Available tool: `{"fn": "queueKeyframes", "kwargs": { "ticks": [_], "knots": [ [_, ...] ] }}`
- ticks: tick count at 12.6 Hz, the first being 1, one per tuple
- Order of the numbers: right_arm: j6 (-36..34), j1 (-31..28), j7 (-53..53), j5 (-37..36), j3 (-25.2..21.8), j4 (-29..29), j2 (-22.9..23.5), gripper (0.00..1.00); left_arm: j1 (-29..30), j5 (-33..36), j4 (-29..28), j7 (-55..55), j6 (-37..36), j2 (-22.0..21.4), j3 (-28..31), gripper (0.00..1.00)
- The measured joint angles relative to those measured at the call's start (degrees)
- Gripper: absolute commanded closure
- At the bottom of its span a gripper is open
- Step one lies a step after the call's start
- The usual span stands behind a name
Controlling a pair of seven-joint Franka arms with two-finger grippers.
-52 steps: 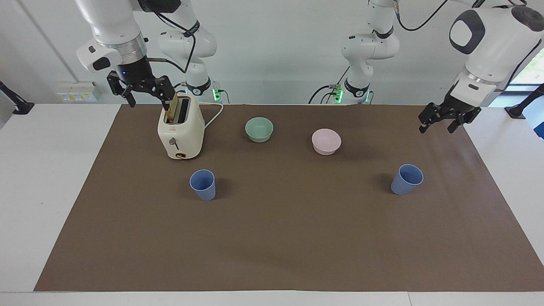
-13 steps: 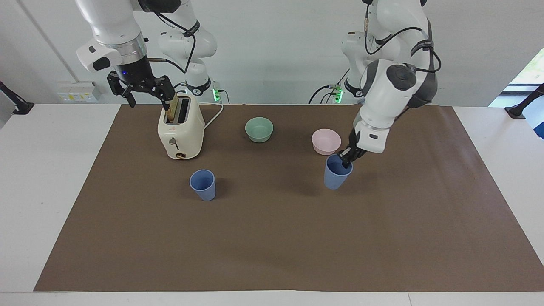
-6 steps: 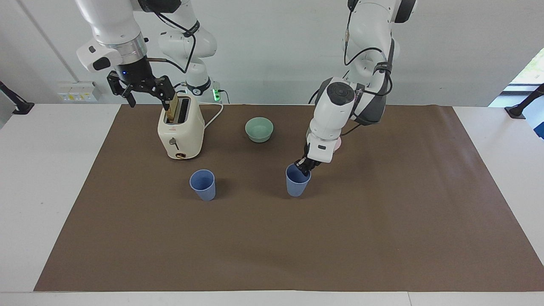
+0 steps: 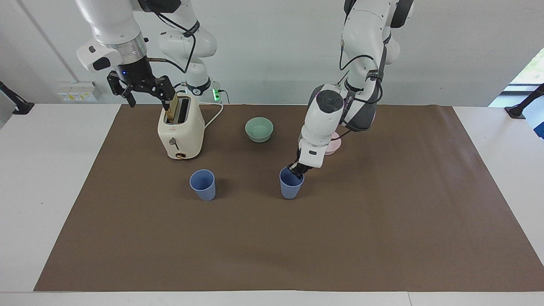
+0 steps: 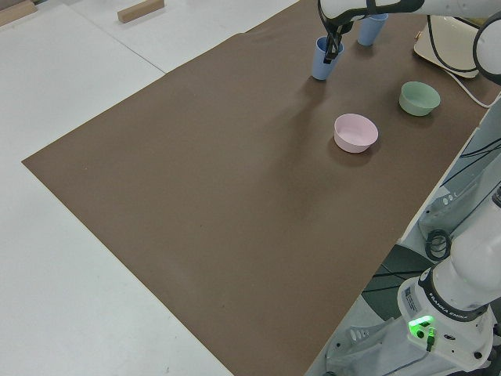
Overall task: Stack blue cups with both arms
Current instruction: 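Carry the blue cup with the left gripper toward the table center, then release the cup and withdraw the left gripper while the right gripper reaches out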
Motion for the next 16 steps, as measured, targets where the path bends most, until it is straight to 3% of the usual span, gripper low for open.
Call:
{"fn": "queueKeyframes", "kwargs": {
  "ticks": [1,3,6,10,16],
  "knots": [
    [0.0,0.0,0.0,0.0,0.0,0.0,0.0,0.0,0.0,0.1,-0.1,0.0,0.0,0.1,0.0,1.0],
    [0.0,0.0,0.0,0.0,0.0,0.0,0.0,0.0,0.0,0.4,-0.4,0.0,-0.1,0.3,0.0,0.67],
    [0.0,0.0,0.0,0.0,0.0,0.0,0.0,0.0,0.0,0.7,-0.4,-0.1,-0.1,0.3,0.2,0.0],
    [0.0,0.0,0.0,0.0,0.0,0.0,0.0,0.0,0.9,2.9,0.3,0.3,-1.1,-1.0,1.9,0.0],
    [0.0,0.0,0.0,0.0,0.0,0.0,0.0,0.0,10.9,4.0,0.8,18.5,-12.9,-10.9,2.5,0.0]
  ]
}}
